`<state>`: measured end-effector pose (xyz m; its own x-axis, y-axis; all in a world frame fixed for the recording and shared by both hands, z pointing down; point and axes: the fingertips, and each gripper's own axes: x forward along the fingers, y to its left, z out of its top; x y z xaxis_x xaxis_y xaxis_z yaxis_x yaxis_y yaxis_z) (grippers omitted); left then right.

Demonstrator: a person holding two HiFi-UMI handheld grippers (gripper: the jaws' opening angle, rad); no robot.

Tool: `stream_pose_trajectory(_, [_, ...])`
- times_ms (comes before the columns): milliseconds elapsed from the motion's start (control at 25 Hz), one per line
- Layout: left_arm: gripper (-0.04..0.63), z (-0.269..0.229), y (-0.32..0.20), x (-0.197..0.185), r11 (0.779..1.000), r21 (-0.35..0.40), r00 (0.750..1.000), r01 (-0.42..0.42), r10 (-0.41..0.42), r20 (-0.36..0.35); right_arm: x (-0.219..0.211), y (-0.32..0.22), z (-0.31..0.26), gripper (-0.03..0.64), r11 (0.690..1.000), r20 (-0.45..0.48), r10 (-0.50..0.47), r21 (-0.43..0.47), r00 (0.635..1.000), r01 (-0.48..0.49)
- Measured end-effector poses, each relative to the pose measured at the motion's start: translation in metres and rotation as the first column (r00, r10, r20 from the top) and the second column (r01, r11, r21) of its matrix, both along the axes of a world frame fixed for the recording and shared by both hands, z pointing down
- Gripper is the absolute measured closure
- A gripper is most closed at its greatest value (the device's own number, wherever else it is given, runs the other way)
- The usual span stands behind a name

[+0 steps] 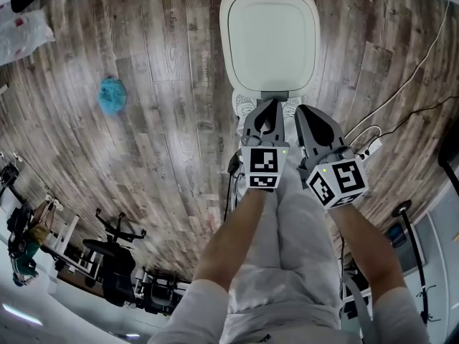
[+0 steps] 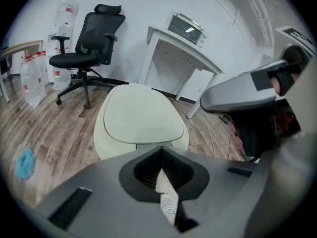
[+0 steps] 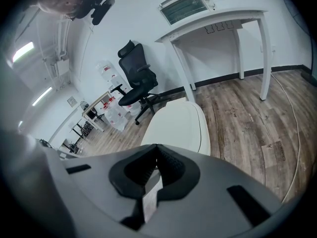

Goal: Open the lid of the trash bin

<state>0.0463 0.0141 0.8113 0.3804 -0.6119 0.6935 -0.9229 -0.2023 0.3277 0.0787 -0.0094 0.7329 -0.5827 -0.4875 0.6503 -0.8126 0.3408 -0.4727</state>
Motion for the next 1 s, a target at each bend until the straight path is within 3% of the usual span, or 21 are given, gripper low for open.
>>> stream_pose_trajectory(1000, [0.594, 0.004, 0.004, 0.000, 1.000, 0.024, 1.000, -0.001, 0.001, -0.005, -0.001, 0.011, 0.005, 0.601, 1.000, 0.000, 0.025, -0.008, 1.000, -0.025])
